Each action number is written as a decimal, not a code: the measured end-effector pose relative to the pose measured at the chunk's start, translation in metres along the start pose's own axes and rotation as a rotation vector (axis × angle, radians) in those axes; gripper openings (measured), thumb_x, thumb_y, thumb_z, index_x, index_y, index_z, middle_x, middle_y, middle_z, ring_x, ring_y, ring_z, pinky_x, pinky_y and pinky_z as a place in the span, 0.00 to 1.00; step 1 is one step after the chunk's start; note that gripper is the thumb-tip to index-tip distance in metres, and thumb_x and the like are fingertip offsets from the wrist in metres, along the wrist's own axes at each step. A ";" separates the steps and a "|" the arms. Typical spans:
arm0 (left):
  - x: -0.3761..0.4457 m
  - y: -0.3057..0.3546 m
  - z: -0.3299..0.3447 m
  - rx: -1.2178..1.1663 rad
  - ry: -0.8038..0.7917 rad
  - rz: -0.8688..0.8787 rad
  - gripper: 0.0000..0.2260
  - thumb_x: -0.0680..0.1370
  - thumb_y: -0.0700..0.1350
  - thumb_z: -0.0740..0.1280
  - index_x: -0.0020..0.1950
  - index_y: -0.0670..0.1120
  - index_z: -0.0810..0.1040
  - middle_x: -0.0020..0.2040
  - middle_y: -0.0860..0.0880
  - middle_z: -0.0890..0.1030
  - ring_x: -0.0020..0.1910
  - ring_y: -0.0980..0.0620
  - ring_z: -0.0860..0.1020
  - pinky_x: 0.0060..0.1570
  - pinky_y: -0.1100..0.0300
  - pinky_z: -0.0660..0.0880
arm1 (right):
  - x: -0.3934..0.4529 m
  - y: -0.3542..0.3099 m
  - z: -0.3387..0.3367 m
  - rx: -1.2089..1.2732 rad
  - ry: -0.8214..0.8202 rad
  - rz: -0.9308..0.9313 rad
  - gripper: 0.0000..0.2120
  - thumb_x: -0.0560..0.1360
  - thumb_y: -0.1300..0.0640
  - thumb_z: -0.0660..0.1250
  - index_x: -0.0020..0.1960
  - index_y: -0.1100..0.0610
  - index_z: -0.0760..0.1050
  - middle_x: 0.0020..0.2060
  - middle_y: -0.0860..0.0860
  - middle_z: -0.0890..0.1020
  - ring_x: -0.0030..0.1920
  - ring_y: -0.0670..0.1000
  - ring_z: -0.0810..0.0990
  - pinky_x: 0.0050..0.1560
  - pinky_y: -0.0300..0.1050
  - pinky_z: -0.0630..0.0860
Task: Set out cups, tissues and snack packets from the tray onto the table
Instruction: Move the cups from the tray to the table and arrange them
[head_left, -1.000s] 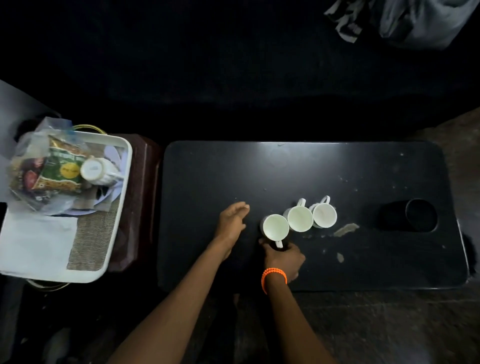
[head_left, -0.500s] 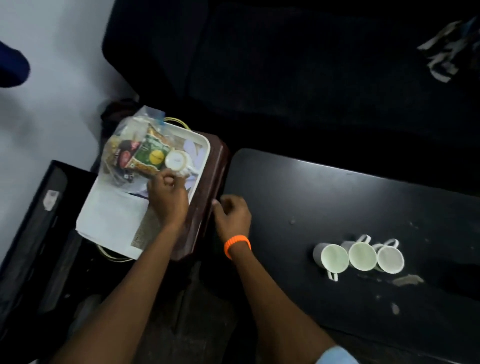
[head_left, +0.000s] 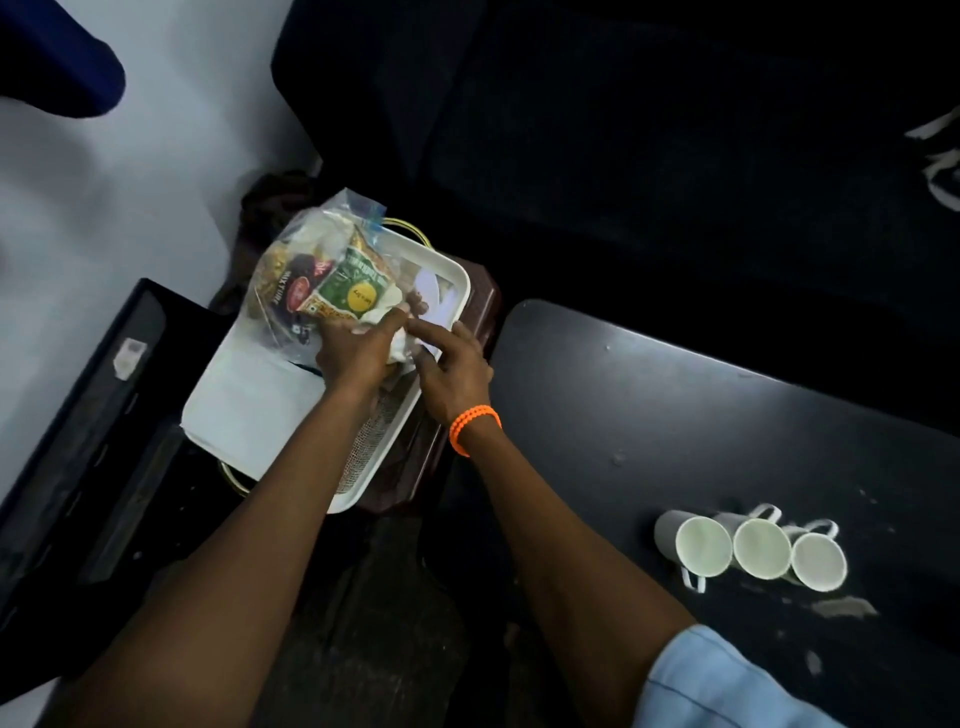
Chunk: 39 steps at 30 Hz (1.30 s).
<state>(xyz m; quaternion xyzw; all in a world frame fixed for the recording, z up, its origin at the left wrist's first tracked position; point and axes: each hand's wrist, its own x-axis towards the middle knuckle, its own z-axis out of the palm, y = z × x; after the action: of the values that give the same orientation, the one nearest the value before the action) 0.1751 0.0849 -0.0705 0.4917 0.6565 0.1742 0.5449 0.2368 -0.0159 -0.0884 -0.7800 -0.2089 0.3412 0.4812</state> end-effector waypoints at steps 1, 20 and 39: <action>-0.006 0.000 0.007 -0.041 -0.018 -0.004 0.31 0.68 0.56 0.80 0.62 0.39 0.78 0.55 0.40 0.85 0.46 0.43 0.87 0.41 0.47 0.86 | -0.004 0.003 -0.012 0.118 0.044 -0.035 0.16 0.79 0.60 0.69 0.65 0.51 0.82 0.69 0.54 0.79 0.76 0.52 0.69 0.76 0.58 0.63; -0.145 -0.064 0.099 -0.273 -0.696 0.022 0.13 0.84 0.37 0.62 0.66 0.44 0.81 0.60 0.48 0.86 0.62 0.48 0.83 0.61 0.55 0.80 | -0.114 0.089 -0.177 0.653 0.104 0.143 0.37 0.66 0.71 0.79 0.72 0.54 0.74 0.63 0.52 0.84 0.64 0.52 0.82 0.61 0.45 0.80; -0.361 -0.182 0.218 0.466 -1.118 0.255 0.26 0.72 0.35 0.66 0.66 0.55 0.81 0.60 0.59 0.85 0.62 0.60 0.80 0.66 0.58 0.76 | -0.293 0.241 -0.310 0.267 0.790 0.314 0.30 0.67 0.73 0.77 0.67 0.58 0.76 0.63 0.55 0.82 0.64 0.52 0.81 0.64 0.48 0.79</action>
<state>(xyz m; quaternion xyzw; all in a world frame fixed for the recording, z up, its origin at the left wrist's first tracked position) 0.2577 -0.3667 -0.0885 0.6894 0.2283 -0.1939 0.6596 0.2641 -0.5043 -0.1122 -0.8037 0.1578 0.1099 0.5631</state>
